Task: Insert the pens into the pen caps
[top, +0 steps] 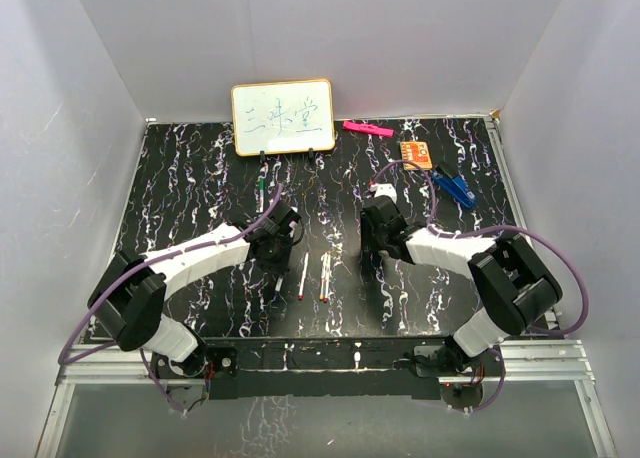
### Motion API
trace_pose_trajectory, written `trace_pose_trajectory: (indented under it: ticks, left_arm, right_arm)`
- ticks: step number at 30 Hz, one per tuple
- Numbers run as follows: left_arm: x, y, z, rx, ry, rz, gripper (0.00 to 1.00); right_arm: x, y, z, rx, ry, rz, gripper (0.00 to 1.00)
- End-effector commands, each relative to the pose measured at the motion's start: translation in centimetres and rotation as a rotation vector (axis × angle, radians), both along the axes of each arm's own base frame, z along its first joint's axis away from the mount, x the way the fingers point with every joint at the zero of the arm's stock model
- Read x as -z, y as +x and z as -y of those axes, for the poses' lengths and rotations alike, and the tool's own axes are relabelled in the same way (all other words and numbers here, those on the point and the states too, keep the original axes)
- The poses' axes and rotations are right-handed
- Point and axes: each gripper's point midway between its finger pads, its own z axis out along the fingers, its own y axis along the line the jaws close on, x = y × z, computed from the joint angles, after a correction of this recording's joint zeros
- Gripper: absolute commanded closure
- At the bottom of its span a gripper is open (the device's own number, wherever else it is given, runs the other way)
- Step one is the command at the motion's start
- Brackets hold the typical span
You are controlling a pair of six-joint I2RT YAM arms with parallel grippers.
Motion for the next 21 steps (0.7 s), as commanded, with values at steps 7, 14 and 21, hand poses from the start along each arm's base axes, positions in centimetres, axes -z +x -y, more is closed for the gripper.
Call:
trace_pose_trajectory:
  ticks: [7,14,21]
  left_arm:
    - [-1.7,0.4,1.1,0.009,-0.070,0.037,1.00]
    - [-1.8,0.7,1.3,0.011,-0.083,0.046,1.00]
    - [-2.0,0.8,1.1,0.011,-0.076,0.057,1.00]
  right_arm:
    - [0.3,0.8,-0.7,-0.017,0.000,-0.013,0.66]
    - [1.6,0.0,0.3,0.008,-0.052,-0.066,0.70]
    - [3.1,-1.5,0.5,-0.004,-0.067,-0.152,1.00]
